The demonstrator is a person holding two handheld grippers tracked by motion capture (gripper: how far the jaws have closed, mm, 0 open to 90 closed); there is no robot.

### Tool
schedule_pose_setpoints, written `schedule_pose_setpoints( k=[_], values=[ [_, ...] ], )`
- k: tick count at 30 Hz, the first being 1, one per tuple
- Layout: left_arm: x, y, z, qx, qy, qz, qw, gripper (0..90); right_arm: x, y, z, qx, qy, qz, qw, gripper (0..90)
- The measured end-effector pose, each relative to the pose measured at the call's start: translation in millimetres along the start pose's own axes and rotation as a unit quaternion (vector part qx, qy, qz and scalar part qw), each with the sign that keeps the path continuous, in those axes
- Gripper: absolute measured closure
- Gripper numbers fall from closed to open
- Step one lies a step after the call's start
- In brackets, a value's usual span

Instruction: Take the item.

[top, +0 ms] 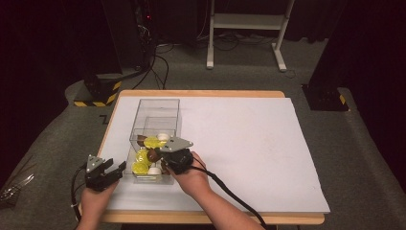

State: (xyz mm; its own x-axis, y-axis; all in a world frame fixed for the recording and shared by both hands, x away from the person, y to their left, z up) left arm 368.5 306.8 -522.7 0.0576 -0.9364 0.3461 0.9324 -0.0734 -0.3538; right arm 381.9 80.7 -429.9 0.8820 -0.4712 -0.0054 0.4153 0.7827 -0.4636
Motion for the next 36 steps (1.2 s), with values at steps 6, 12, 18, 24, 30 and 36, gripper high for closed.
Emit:
schedule_pose_setpoints(
  k=[6, 12, 18, 24, 30, 36],
  values=[
    [0.3, 0.5, -1.1, -0.006, 0.009, -0.001, 0.9999, 41.4, 2.1, -7.7, 4.1, 0.014, 0.004, -0.002, 0.9999, 90.0],
    [0.3, 0.2, -0.8, -0.003, 0.005, -0.002, 1.0, 40.8, 4.7, -18.7, 9.9, 0.03, 0.005, -0.006, 0.9995, 90.0],
    [1.1, 1.0, -1.1, -0.001, 0.003, 0.0, 1.0, 40.6, 10.6, -31.8, 12.8, 0.041, 0.01, -0.015, 0.999, 90.0],
    [1.8, 1.7, -1.5, -0.002, 0.001, 0.002, 1.0, 40.3, 18.7, -46.2, 14.2, 0.052, 0.014, -0.028, 0.9982, 90.0],
    [1.9, 1.9, -1.9, -0.004, 0.006, 0.003, 1.0, 40.0, 27.4, -57.2, 11.4, 0.056, 0.018, -0.041, 0.9974, 90.0],
    [1.1, 1.8, -2.3, -0.009, 0.013, 0.004, 0.9999, 39.9, 38.3, -69.1, 5.5, 0.055, 0.026, -0.059, 0.9964, 90.0]
  ],
)
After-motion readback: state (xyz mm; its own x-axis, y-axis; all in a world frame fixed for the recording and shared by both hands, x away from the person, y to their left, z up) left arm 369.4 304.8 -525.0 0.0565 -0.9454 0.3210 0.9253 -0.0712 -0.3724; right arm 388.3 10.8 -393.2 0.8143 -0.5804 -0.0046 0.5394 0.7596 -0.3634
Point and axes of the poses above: each handheld gripper's, and its own axes: y roughly forward along the jaws, z roughly out of its top, x roughly to its right, the point moved 4 cm from there along y, roughly forward along the jaws, and after that the axes turned 4 degrees about z, right-handed, at the moved point
